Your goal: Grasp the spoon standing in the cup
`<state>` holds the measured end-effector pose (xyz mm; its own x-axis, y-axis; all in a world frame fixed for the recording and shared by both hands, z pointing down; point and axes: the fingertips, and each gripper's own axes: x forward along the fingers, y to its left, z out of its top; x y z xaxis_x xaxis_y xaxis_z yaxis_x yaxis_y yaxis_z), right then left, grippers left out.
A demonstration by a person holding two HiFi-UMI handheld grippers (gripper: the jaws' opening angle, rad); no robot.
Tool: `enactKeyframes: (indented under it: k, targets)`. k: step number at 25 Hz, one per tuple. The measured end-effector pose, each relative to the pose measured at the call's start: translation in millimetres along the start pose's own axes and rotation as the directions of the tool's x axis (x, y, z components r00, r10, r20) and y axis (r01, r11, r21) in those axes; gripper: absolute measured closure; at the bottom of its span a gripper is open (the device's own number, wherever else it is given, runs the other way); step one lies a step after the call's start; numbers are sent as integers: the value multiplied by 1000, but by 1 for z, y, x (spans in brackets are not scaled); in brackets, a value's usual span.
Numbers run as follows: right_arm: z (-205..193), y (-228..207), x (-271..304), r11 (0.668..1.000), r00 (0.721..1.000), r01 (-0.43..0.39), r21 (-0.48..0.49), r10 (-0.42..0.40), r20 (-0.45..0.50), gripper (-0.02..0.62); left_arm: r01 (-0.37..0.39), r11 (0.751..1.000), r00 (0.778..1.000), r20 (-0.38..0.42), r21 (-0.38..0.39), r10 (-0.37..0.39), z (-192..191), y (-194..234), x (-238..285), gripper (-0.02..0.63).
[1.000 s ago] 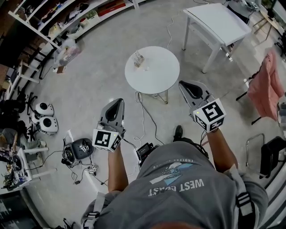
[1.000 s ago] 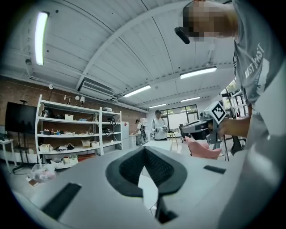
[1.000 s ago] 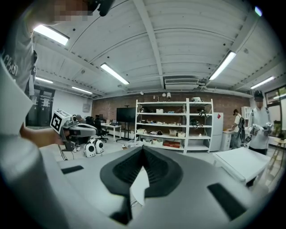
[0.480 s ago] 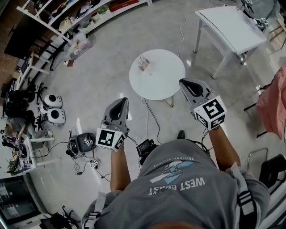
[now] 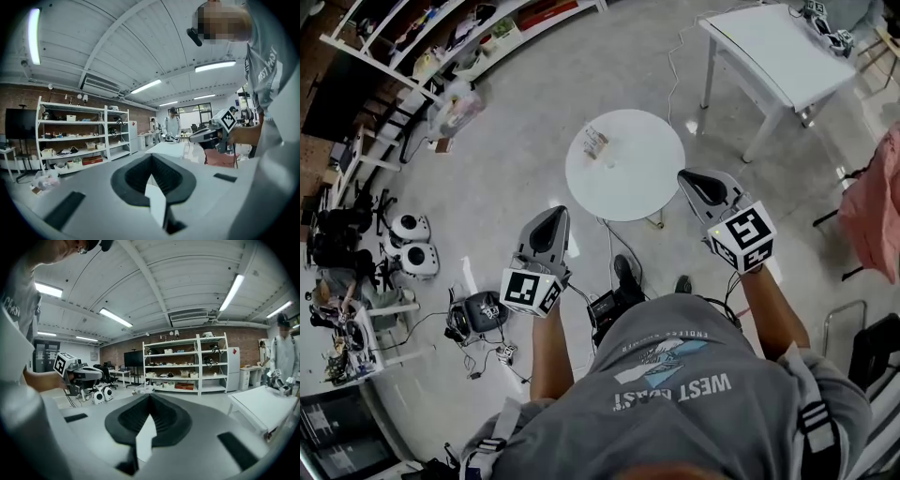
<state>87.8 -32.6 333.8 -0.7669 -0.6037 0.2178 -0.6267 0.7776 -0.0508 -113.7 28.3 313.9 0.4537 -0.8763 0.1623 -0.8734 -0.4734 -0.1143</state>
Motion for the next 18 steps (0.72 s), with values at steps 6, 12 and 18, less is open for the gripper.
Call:
enactKeyframes:
  k: [6,12,18]
  targets:
    - [-9,-6,23,993,993,117,4,-117,-14,592,105,994,993,44,23,-106,-15,36,36,603]
    - [4,-13,52,981,981,193,-4,-193,-24,592,194,980,977,79,31,-196,-16,68,72,603]
    - [18,-6,87,969,969,245,-19,-245,-17,593,258,966,961,97,32,-260,-25,103,91,603]
